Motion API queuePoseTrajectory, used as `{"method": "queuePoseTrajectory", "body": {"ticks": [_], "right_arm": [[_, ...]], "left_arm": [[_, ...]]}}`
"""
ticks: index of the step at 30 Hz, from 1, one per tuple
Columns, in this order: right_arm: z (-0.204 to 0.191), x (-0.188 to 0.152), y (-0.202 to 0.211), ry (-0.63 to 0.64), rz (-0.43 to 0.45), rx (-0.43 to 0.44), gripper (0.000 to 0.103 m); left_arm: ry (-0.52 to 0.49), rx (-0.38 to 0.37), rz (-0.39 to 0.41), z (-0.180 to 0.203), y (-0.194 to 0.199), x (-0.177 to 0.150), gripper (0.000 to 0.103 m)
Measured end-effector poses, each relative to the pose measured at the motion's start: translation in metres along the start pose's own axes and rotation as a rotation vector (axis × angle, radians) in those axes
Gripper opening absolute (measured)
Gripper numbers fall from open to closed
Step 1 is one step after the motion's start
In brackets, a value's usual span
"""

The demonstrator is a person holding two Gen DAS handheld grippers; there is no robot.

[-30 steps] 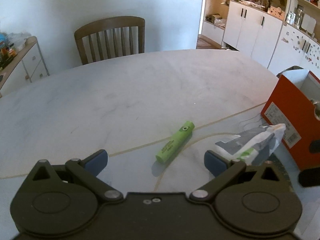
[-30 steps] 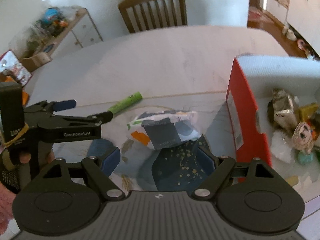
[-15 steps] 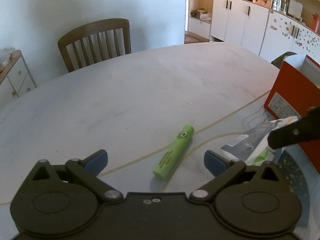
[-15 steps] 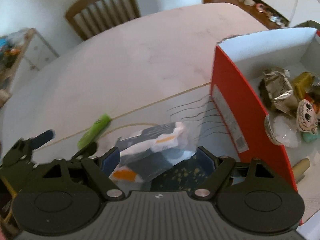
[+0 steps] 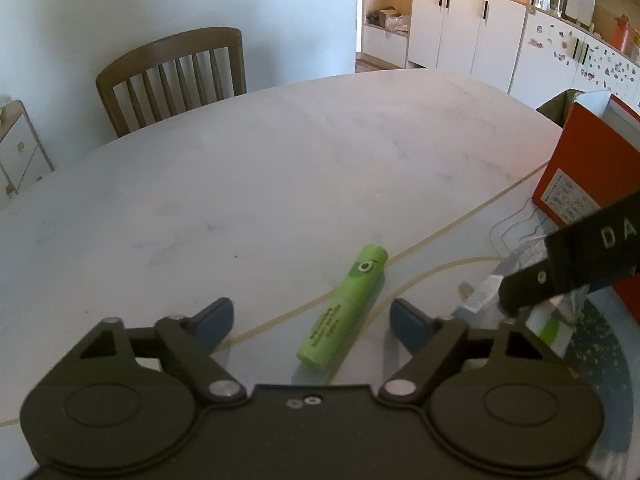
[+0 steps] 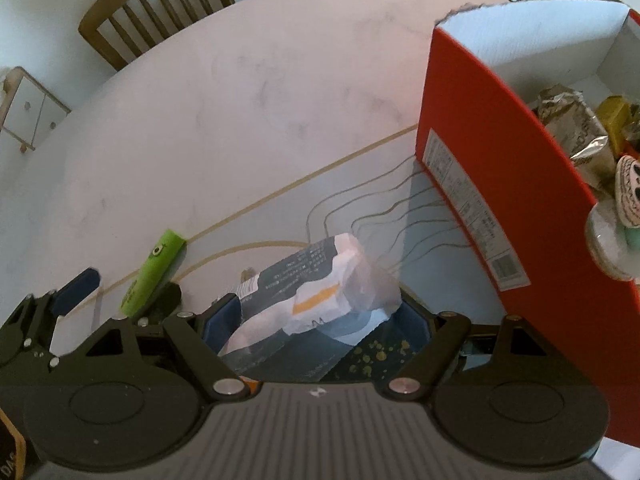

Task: Organize objects
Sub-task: 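Grasp the green tube with the left tool while the right tool grasps the printed plastic bag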

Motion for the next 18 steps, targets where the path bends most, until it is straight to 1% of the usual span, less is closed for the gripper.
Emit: {"method": "queuePoseTrajectory", "body": {"ticks": [2, 4, 8, 9, 10, 11, 13, 15, 17, 18], "right_arm": [[-0.001, -0.002, -0.001, 0.009, -0.005, 0.006, 0.083], [-0.001, -0.004, -0.002, 0.021, -0.015, 0.013, 0.083], [-0.004, -0.01, -0.004, 0.045, -0.029, 0.018, 0.083], [-0.005, -0.011, -0.004, 0.052, -0.028, 0.019, 0.083], [-0.005, -0.012, -0.003, 0.059, -0.027, 0.021, 0.082], [-0.006, -0.013, -0.003, 0.066, -0.027, 0.024, 0.078], [-0.009, -0.013, -0.003, 0.073, -0.033, 0.031, 0.074], [-0.008, -0.013, -0.002, 0.084, -0.033, 0.03, 0.072], [-0.007, -0.014, 0.0, 0.086, -0.036, 0.039, 0.065], [-0.005, -0.015, 0.001, 0.087, -0.037, 0.043, 0.064]], "left_arm": [[-0.005, -0.005, 0.0, 0.0, -0.001, 0.0, 0.076], [-0.014, -0.003, 0.012, 0.001, 0.0, 0.0, 0.068], [-0.029, -0.018, 0.026, 0.004, 0.0, 0.001, 0.058], [-0.031, -0.025, 0.027, 0.005, 0.0, 0.002, 0.053], [-0.032, -0.029, 0.028, 0.007, 0.0, 0.002, 0.048], [-0.036, -0.033, 0.029, 0.008, 0.001, 0.003, 0.046], [-0.044, -0.04, 0.03, 0.012, 0.001, 0.003, 0.038], [-0.047, -0.039, 0.033, 0.014, 0.002, 0.003, 0.036], [-0.045, -0.046, 0.034, 0.016, 0.003, 0.003, 0.029], [-0.044, -0.047, 0.032, 0.018, 0.004, 0.003, 0.024]]}}
Point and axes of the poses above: each gripper's, at about its wrist camera, not at the fingertips, and y roughly against the way its jaws point, z to its right, x to its top, the point moved 4 cm from there along -y, roughly the way its jaws point, and after that the axes turned 6 degrees about -y, right-handed, at the moved point
